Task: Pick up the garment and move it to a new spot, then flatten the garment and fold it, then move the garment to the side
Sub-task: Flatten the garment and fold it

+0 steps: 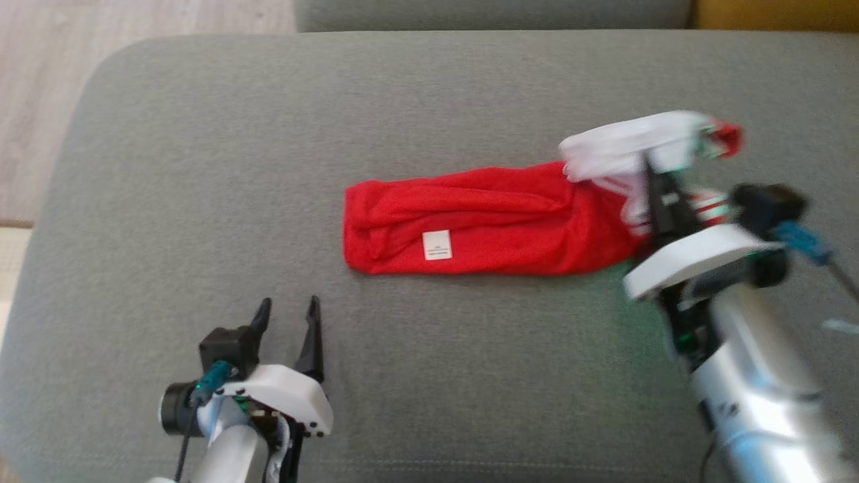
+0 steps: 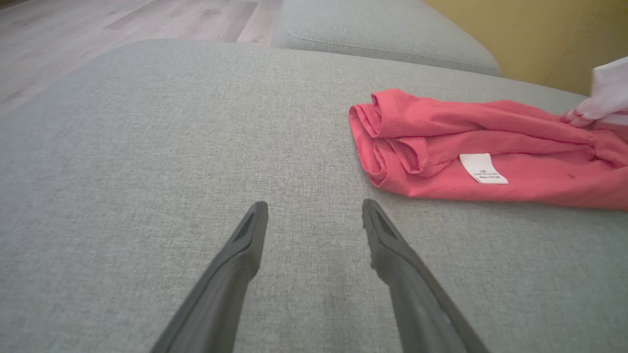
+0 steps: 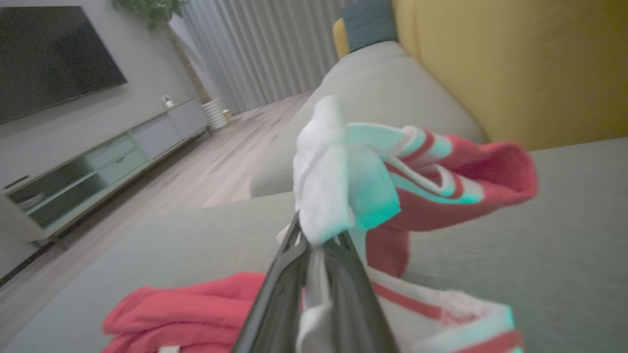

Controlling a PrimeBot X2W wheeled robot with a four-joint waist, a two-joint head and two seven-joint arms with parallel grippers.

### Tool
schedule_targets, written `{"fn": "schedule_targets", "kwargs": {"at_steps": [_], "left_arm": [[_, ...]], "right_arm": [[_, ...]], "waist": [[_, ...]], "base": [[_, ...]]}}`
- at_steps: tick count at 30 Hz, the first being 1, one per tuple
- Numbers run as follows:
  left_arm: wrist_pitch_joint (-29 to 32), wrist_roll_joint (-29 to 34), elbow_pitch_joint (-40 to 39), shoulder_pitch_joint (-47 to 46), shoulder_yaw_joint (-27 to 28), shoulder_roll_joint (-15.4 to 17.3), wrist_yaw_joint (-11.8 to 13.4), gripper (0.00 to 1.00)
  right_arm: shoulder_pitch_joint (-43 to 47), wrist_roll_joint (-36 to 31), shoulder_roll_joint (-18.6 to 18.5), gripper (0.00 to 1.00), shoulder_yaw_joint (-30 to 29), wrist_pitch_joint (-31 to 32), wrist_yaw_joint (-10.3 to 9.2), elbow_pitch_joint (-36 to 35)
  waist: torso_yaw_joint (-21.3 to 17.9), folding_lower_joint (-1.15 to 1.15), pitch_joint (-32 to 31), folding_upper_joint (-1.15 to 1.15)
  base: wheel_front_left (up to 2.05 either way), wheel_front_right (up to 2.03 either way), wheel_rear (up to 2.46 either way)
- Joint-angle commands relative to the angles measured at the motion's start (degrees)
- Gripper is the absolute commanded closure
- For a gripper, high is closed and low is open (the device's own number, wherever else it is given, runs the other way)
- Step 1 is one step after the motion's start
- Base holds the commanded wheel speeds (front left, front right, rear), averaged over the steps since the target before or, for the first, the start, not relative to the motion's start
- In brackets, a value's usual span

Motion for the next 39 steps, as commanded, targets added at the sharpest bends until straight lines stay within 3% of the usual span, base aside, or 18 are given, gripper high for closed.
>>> {"fn": "schedule_targets", "kwargs": {"at_steps": [1,6,9,20,21,22,23,27,32,39], "left_arm": [[-0.7,-0.28,-1.45,-0.27,1.37,0.62,0.03,0.0],[-0.7,-0.78,-1.71,-0.13,-0.92,0.62,0.24,0.0],[-0.7,-1.68,-1.65,-0.28,-2.87,0.62,0.52,0.0],[-0.7,-3.86,-1.56,0.16,-6.35,0.62,1.56,0.0],[-0.7,-3.93,-1.6,0.22,-6.48,0.62,1.64,0.0],[-0.7,-4.0,-1.63,0.29,-6.58,0.62,1.76,0.0],[-0.7,-4.08,-1.73,0.3,-6.62,0.62,1.87,0.0],[-0.7,-4.16,-2.16,-0.19,-6.4,0.62,2.35,0.0],[-0.7,-3.39,-3.1,-0.89,-5.5,0.62,2.8,0.0],[-0.7,-1.57,-4.67,-2.28,-3.69,0.62,3.09,0.0]], "right_arm": [[0.03,0.58,0.87,1.0,1.84,0.39,-0.05,-2.4],[1.73,2.52,2.49,1.0,8.69,4.46,-0.05,-7.52],[1.49,3.12,3.64,1.0,11.64,5.92,-0.05,-8.11],[-3.04,2.86,5.74,1.0,14.34,5.69,-0.05,0.91],[-3.5,3.1,5.83,0.67,14.21,5.22,-0.05,1.97],[-3.94,3.35,5.9,0.27,14.03,4.54,-0.05,2.95],[-4.56,3.36,5.94,0.0,13.92,3.86,-0.05,3.77],[-6.17,4.26,6.0,0.0,13.86,-0.05,-0.05,5.74],[-7.16,2.02,6.01,0.0,9.55,-3.82,-0.05,8.86],[-5.0,-5.22,5.53,0.0,-0.84,-4.84,-0.05,9.29]], "waist": [[0.98,0.0,-0.36,0.0],[5.17,0.0,-0.44,0.0],[9.64,0.0,-0.17,0.0],[19.46,0.0,0.62,0.0],[19.73,0.0,0.71,0.0],[19.89,0.0,0.71,0.0],[19.95,0.0,1.09,0.0],[19.16,0.0,1.46,0.0],[15.91,0.0,1.91,0.0],[10.05,0.0,2.6,0.0]], "base": [[0.0,0.0,0.0],[0.0,0.0,0.0],[0.0,0.0,0.0],[0.0,0.0,0.0],[0.0,0.0,0.0],[0.0,0.0,0.0],[0.0,0.0,0.0],[0.0,0.0,0.0],[0.0,0.0,0.0],[0.0,0.0,0.0]]}}
